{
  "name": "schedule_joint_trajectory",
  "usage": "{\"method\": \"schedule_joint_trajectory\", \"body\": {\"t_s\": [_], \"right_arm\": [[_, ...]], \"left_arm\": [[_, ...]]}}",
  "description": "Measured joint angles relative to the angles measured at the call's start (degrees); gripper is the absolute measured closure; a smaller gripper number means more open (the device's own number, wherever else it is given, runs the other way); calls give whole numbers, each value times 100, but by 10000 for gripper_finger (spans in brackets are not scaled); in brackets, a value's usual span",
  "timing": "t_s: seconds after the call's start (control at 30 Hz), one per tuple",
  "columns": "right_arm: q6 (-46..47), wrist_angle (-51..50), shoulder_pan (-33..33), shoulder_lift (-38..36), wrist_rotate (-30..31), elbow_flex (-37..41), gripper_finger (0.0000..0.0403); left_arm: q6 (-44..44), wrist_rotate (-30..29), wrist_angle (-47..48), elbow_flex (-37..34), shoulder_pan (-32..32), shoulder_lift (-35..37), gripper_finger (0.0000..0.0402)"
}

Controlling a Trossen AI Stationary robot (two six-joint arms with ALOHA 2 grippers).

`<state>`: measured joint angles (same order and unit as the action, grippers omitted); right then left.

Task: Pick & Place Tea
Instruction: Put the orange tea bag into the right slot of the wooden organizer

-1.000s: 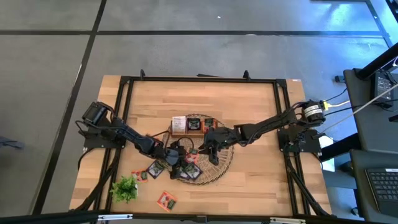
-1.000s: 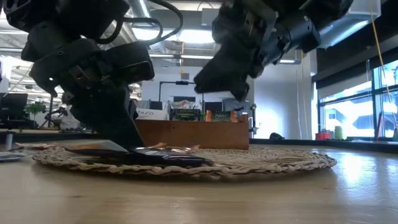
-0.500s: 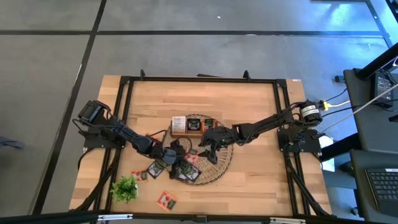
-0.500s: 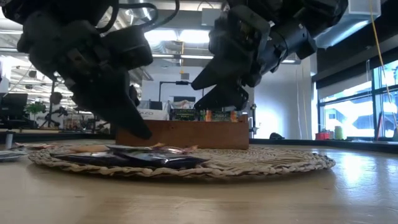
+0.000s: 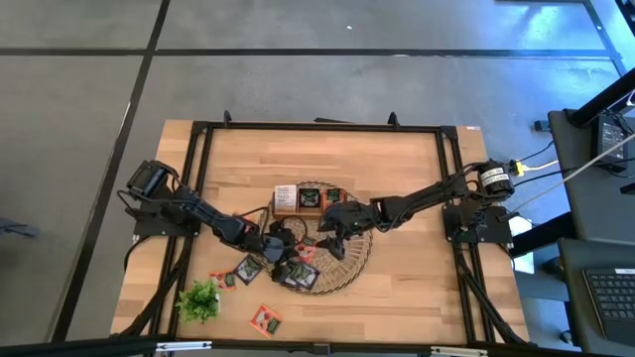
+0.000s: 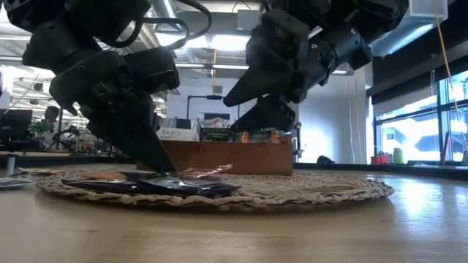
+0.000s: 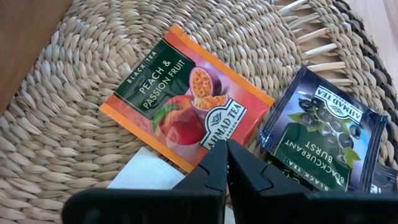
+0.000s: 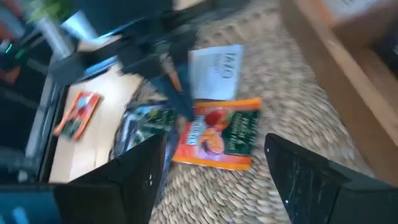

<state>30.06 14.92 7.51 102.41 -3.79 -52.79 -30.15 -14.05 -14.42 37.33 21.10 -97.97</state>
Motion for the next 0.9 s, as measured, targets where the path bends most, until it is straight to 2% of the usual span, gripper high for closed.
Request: {"method": "schedule_joint_trajectory", "body": {"t_s": [0.07,0.13,0.2,0.33,0.6,0.9], "right_arm": [[456,-107,2,2,208,-1,126],[501,-173,2,4,309,-1,127],[468,-200,2,4,310,-1,127],[1142,-300,2,4,312,-1,127],[1473,-293,128,4,267,-1,127],[1888,46,209,548,265,-7,127]], "left_arm": [[-3,0,49,3,0,0,400],[-3,0,57,3,0,0,400],[-5,-2,66,3,0,0,400],[-9,-2,72,2,0,0,400],[-16,-2,81,1,0,0,400],[26,-37,79,-4,2,0,400]]}}
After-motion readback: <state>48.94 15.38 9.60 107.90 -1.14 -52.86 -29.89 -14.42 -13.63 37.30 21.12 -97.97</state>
